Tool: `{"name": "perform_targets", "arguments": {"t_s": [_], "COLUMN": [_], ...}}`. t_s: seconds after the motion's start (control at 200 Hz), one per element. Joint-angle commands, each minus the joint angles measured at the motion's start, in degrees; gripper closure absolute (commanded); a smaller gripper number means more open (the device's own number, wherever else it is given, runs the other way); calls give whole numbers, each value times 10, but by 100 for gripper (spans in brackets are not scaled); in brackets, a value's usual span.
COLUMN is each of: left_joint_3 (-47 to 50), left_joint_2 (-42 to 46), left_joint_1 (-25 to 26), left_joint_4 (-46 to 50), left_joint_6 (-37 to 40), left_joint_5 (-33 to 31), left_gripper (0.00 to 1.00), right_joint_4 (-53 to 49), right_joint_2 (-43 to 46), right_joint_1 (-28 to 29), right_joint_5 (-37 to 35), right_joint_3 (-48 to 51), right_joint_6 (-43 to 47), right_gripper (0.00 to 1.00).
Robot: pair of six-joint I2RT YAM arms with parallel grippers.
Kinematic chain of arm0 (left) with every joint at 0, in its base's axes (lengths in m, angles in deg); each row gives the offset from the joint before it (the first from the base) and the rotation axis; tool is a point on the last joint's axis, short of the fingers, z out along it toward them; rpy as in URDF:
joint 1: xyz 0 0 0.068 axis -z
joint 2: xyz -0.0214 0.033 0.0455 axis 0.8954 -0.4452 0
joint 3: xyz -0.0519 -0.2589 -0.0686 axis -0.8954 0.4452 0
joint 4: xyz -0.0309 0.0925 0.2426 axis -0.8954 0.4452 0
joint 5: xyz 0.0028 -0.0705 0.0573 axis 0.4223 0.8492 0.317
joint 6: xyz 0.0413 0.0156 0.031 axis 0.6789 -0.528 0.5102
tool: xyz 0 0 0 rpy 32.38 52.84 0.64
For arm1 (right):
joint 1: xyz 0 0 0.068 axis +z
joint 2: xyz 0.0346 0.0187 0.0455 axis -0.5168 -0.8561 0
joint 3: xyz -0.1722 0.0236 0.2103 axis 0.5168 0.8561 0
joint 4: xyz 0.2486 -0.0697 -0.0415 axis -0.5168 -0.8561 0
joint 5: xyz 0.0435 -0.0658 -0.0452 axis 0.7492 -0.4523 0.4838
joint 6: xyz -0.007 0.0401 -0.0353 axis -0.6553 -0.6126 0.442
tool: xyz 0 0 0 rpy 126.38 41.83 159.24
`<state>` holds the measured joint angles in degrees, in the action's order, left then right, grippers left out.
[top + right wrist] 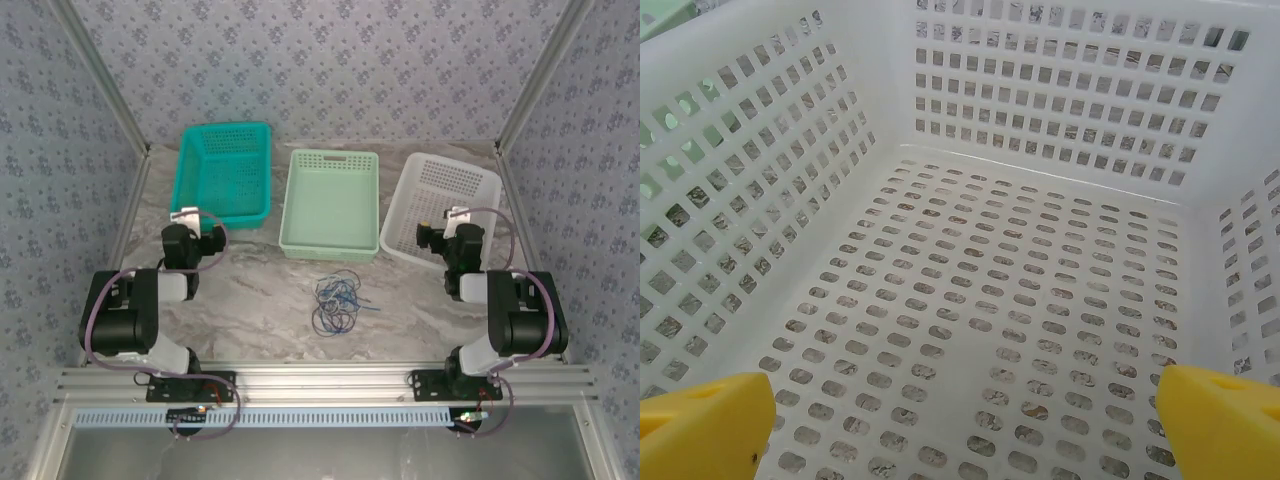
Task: Untangle the cables
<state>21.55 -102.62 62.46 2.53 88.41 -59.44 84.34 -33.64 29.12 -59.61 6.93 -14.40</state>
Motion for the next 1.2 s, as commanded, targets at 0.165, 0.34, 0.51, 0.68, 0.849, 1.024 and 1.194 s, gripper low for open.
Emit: {"name": "perform_targets", "arguments": {"t_s": [0.165,0.34,0.51,0.68,0.849,1.024,1.194], "left_joint_3": [0,-1,-1,-8,-87,-101,-110], "left_joint_2": [-4,-3,-3,3,92,194,240], "left_joint_1": [-2,-4,-9,-12,-8,13,66], "left_joint_4": [-8,-8,-8,6,223,346,453], "left_joint_6": [-1,-4,-6,-12,-44,-107,-124], "left_joint_5": [9,14,22,15,-37,-86,-116], "left_gripper": [1,1,0,1,7,5,3], "right_joint_4": [-8,-9,-10,-5,-206,-382,-498], "right_joint_2": [-8,-8,-7,-6,90,190,242], "right_joint_1": [-2,-8,-11,-10,-11,14,69], "right_joint_5": [3,14,18,18,-15,20,60], "right_joint_3": [0,0,0,2,-63,-103,-133], "right_joint_6": [5,1,1,0,-37,-78,-78], "right_gripper": [0,0,0,2,11,14,14]}}
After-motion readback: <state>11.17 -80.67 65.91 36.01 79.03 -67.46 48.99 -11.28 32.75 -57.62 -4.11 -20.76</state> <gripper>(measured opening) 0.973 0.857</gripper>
